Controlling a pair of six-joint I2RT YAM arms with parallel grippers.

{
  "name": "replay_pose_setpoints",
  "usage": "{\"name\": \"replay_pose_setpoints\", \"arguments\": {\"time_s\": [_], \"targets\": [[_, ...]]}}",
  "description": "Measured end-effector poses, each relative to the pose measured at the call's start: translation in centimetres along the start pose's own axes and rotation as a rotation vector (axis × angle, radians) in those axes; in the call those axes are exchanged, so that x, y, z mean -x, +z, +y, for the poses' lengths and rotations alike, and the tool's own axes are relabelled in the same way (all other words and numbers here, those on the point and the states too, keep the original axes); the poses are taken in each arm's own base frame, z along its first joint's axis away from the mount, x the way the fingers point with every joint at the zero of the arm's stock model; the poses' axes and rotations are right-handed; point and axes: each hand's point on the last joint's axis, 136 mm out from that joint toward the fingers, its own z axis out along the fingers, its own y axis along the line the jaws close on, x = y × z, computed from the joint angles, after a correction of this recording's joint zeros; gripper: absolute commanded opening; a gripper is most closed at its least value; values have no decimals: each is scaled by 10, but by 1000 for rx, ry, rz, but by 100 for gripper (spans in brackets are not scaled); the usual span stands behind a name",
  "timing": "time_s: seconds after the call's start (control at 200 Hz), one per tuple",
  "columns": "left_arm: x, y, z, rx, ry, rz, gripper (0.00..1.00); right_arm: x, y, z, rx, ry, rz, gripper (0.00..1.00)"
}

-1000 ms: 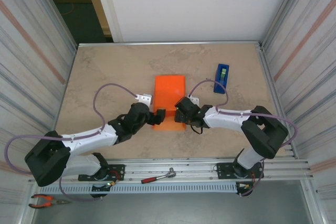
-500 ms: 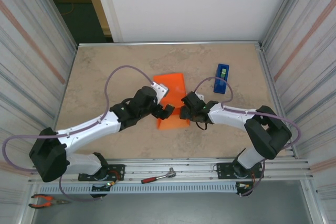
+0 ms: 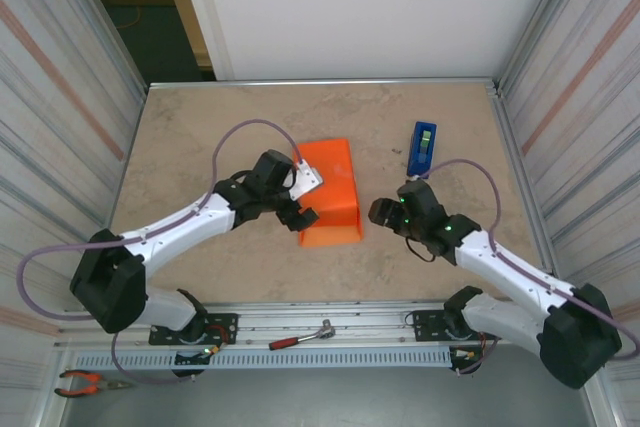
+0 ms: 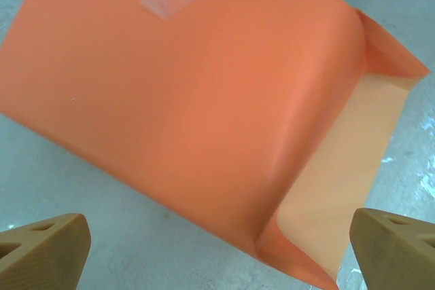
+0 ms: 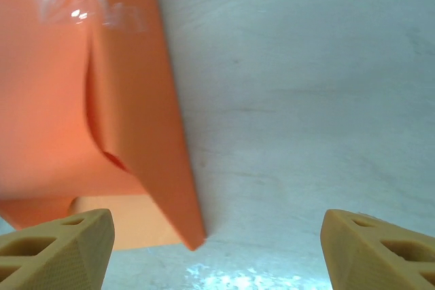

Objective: Wrap the gift box in paper

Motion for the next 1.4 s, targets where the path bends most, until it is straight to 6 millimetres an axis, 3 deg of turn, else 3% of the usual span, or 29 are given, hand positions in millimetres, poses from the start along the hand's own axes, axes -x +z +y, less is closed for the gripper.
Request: {"name": "replay_pose_setpoints", "arguments": {"time_s": [0.12,0.271,0.481,0.967,1.243,1.403], "targets": [[-6,11,-10,-28,63,34,95,-4,0,-19,0,68,20,79],[-4,20,-21,-21,146,40,93,-7,1,-22,20,109,51,79],[0,32,-15,54,210,31,90,-14,13,-18,40,123,106,78],[-18,57,-8,181,324,92,87,-21,49,-4,77,214,171,72],[-22,65,-2,251,365,122,85,-28,52,13,112,211,170,66],[-22,68,0,278,377,129,83,-38,53,13,106,188,169,64]]}}
